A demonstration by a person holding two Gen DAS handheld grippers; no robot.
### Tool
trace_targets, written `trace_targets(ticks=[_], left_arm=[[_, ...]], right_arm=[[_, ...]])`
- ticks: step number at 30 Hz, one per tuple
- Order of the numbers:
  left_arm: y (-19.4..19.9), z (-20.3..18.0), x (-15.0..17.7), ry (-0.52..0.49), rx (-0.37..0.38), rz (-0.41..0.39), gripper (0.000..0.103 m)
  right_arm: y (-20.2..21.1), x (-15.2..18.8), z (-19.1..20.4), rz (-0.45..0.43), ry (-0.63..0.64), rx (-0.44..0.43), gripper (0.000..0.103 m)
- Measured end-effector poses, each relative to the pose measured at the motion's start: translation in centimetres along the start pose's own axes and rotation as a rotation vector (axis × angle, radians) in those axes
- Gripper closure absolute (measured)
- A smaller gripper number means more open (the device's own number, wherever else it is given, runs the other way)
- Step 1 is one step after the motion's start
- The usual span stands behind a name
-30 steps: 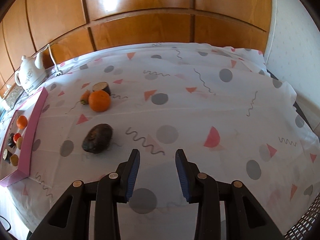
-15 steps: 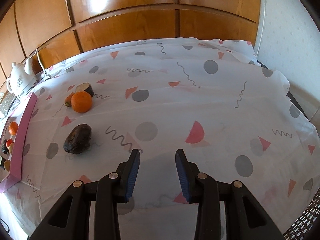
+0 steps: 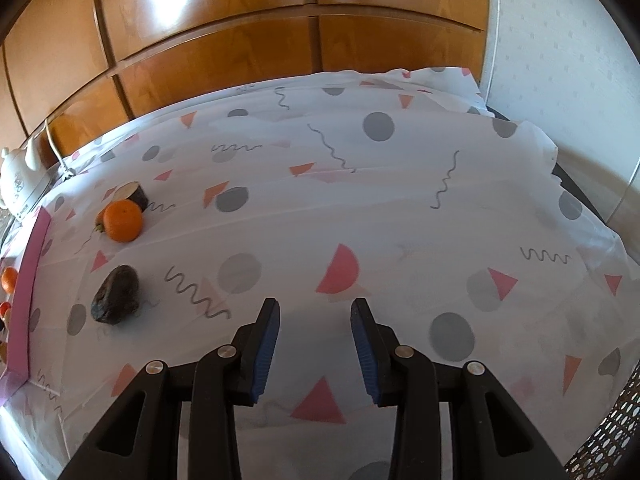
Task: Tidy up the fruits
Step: 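Reach the left gripper to the orange carrot and close on it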
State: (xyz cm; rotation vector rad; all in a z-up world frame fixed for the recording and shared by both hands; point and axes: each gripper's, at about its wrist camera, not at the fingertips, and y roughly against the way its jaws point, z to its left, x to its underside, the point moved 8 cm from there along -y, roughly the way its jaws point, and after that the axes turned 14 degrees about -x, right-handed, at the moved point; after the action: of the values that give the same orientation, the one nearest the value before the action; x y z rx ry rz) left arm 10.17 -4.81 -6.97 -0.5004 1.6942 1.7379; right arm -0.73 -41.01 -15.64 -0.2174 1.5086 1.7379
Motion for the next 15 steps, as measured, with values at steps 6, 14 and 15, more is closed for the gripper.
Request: trace_targets(ticks=[6, 14, 15], left_arm=[[-0.7, -3.5, -1.6, -0.052, 0.058, 0.007, 0.029], [-3.4, -9.1, -3.7, -0.095, 0.150, 0.059, 0.048], [-3.9, -9.9, -3.8, -0.104, 0.161, 0.071, 0.055]], right_arm=[[-0.1, -0.5, -1.7, -0.014, -0.033, 0.030, 0.066], [-0.1, -0.9, -3.2, -0.035, -0.052, 0.076, 0.066], [0.0, -1.0, -3.5, -0.042, -0.055, 0.085, 0.066]])
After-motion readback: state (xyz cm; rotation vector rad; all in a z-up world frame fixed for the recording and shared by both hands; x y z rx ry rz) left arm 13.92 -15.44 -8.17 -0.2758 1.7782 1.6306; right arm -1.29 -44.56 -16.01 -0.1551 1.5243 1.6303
